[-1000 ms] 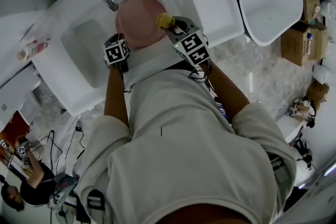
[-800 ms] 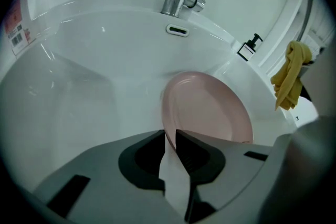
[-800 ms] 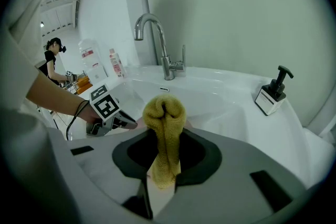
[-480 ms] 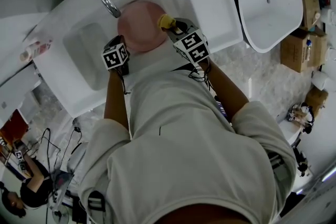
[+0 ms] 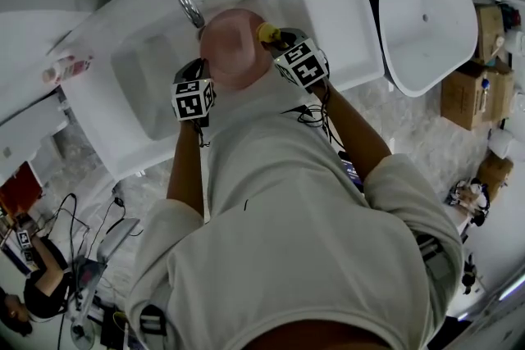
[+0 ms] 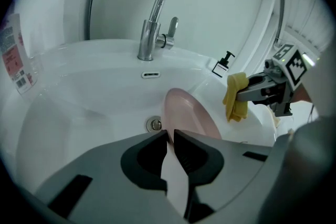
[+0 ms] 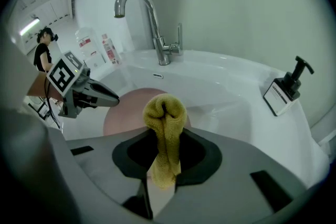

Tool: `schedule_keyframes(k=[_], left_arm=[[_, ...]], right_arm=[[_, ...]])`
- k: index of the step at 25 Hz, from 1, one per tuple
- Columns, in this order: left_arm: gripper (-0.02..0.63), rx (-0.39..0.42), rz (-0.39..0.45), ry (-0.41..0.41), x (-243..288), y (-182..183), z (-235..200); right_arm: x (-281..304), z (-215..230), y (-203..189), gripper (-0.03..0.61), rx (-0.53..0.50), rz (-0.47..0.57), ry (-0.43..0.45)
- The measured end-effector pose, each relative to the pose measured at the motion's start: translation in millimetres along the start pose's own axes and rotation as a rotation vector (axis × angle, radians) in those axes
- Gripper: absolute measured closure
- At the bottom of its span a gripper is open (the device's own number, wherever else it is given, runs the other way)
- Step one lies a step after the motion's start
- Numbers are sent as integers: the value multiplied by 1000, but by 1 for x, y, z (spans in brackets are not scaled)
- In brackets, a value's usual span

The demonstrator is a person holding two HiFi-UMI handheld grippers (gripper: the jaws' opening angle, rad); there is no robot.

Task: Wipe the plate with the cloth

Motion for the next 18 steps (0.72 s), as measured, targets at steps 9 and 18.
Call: schedule_keyframes(k=[9, 18], left_arm=[[555, 92, 33, -10, -14, 5, 14], [554, 234, 46, -4, -16, 9, 29]], right_arm=[[80, 6, -6, 497, -77, -165, 53], [110, 1, 19, 497, -47, -170, 57]])
Point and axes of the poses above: the fingertips, and each gripper's own axes: x forward along the fingers, z to its right, y out of its top, the point moved 4 cm from there along -x, backward along the fingers, and after that the axes turned 3 degrees about -y, right-handed, at the moved point
